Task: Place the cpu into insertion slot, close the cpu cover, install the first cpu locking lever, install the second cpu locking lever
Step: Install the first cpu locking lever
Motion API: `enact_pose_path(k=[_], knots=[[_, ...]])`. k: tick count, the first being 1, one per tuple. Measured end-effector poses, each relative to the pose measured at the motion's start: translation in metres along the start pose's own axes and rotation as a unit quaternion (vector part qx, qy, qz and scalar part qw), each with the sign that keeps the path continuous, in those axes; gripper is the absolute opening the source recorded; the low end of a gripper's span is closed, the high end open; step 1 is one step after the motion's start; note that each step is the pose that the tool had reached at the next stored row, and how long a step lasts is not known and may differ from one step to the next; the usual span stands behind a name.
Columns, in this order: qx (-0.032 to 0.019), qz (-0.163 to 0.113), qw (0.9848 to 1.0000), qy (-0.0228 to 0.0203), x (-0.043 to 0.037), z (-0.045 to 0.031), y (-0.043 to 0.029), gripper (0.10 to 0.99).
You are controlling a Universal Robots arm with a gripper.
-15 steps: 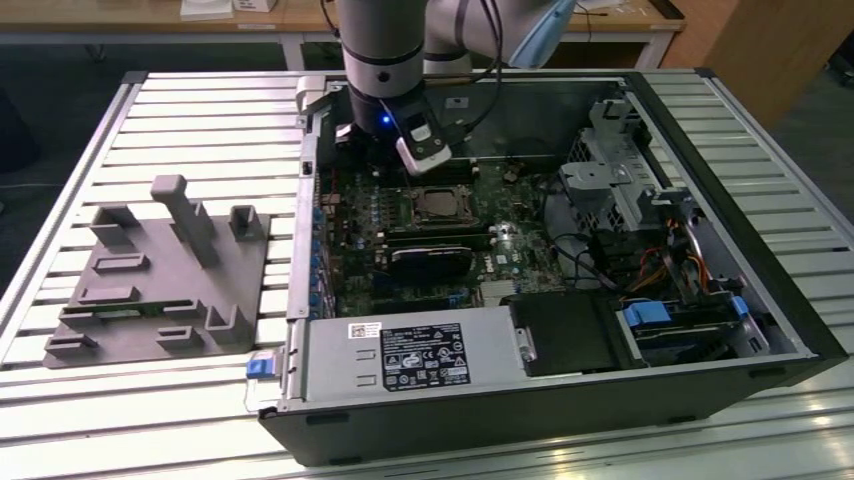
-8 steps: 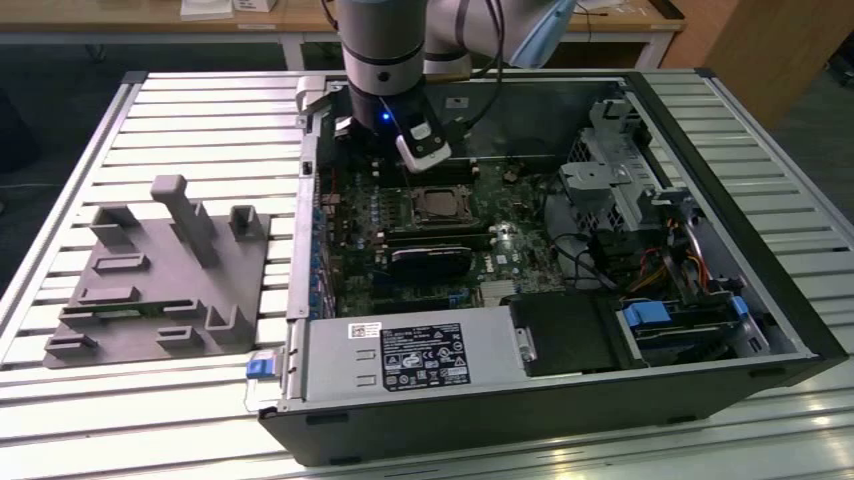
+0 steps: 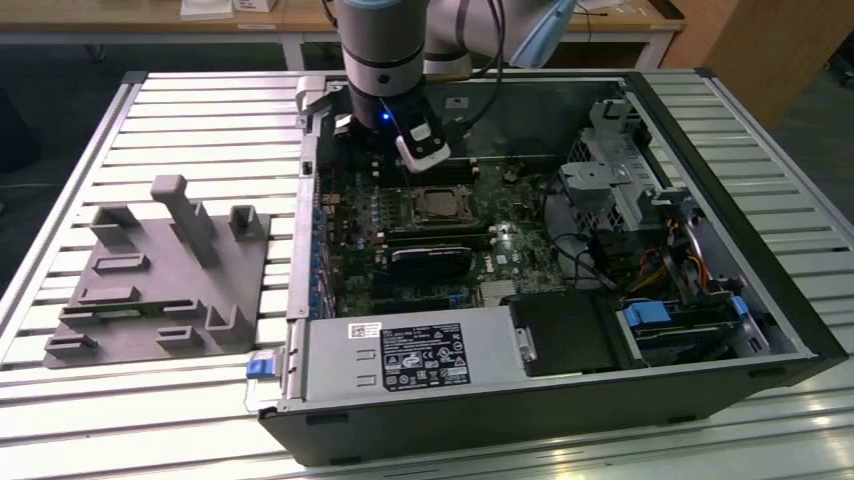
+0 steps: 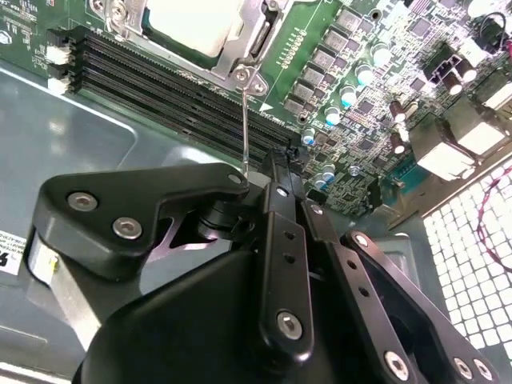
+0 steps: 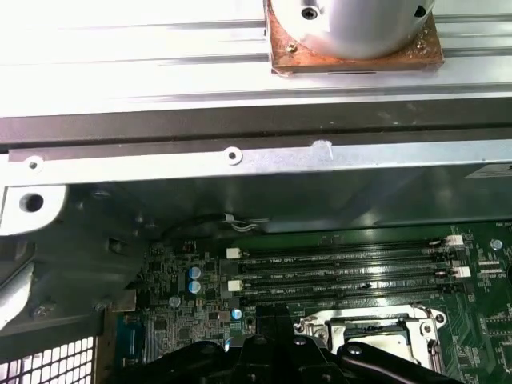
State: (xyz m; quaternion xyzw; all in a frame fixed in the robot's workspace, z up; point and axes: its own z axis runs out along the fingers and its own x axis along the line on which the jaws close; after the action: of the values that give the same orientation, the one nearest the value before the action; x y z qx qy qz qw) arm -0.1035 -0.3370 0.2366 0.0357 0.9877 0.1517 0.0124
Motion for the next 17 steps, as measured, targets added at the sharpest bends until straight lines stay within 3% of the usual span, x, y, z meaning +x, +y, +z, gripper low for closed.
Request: enact_pose_path(k=[7, 17], knots=[[-0.0002, 0.000, 1.0000, 0.0000, -0.0019, 0.0001, 0.0003, 0.106], [-0.0002, 0.000, 1.0000, 0.0000, -0.0114, 0.0006, 0.0014, 0.106]])
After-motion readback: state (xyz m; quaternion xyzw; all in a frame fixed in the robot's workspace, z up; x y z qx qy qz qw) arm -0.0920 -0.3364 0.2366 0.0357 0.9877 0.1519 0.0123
